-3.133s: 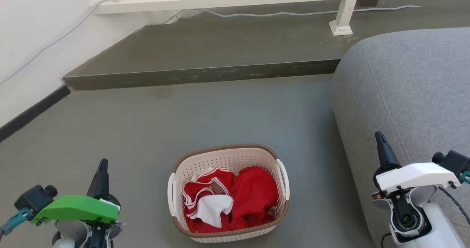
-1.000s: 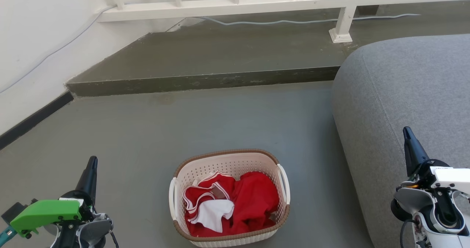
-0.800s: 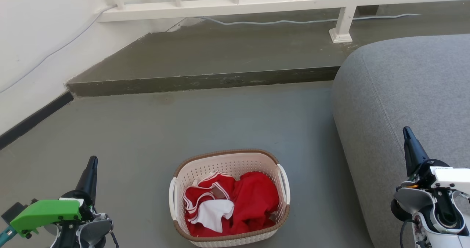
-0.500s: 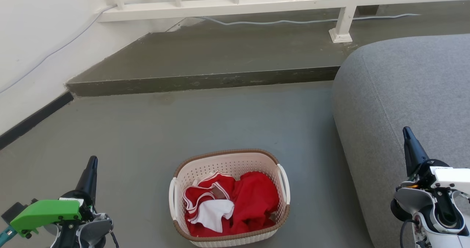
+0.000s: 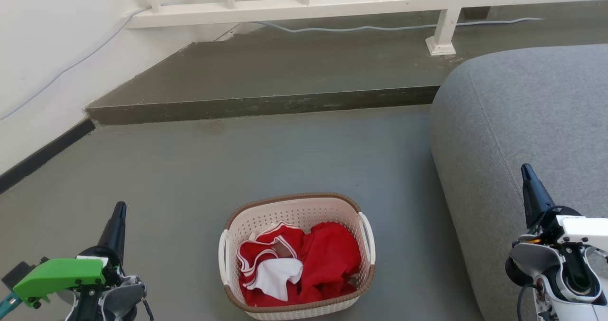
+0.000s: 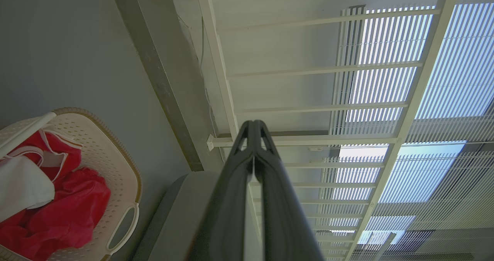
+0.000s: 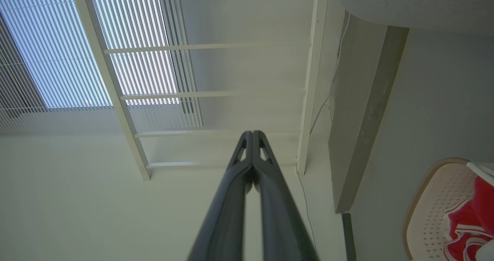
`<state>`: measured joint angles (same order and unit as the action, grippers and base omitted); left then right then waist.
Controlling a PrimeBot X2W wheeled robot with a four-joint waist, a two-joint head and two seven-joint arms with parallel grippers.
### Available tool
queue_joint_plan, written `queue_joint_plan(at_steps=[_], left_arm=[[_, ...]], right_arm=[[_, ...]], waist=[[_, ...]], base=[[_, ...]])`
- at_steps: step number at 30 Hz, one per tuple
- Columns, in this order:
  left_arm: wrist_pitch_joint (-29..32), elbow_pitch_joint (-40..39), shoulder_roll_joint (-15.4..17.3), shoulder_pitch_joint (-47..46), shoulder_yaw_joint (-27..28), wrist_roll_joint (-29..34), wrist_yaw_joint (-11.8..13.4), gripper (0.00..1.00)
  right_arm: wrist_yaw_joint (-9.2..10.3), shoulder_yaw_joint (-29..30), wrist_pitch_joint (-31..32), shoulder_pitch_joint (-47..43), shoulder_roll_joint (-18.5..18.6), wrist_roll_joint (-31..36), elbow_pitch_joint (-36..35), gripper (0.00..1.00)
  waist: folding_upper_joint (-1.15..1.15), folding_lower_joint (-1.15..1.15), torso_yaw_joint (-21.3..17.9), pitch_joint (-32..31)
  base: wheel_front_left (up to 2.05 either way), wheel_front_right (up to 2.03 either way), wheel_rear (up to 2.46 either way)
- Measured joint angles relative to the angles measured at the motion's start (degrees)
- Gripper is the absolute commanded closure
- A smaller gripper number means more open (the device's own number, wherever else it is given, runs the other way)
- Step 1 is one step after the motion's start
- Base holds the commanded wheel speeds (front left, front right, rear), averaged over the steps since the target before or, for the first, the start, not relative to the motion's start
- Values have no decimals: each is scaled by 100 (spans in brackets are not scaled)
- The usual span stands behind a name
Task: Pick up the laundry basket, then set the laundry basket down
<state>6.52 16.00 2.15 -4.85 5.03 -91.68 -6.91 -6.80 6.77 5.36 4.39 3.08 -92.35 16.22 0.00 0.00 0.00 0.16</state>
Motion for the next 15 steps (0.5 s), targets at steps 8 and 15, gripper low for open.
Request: queue_joint_plan(at_steps=[8, 15], left_arm=[[0, -4, 0, 0, 0, 0, 0, 100], [0, -7, 0, 0, -1, 0, -14, 100]], right_arm=[[0, 2, 0, 0, -1, 0, -3, 100], [0, 3, 0, 0, -3, 0, -5, 100]], waist=[[0, 0, 0, 0], [0, 0, 0, 0]], base=[[0, 0, 0], [0, 0, 0]])
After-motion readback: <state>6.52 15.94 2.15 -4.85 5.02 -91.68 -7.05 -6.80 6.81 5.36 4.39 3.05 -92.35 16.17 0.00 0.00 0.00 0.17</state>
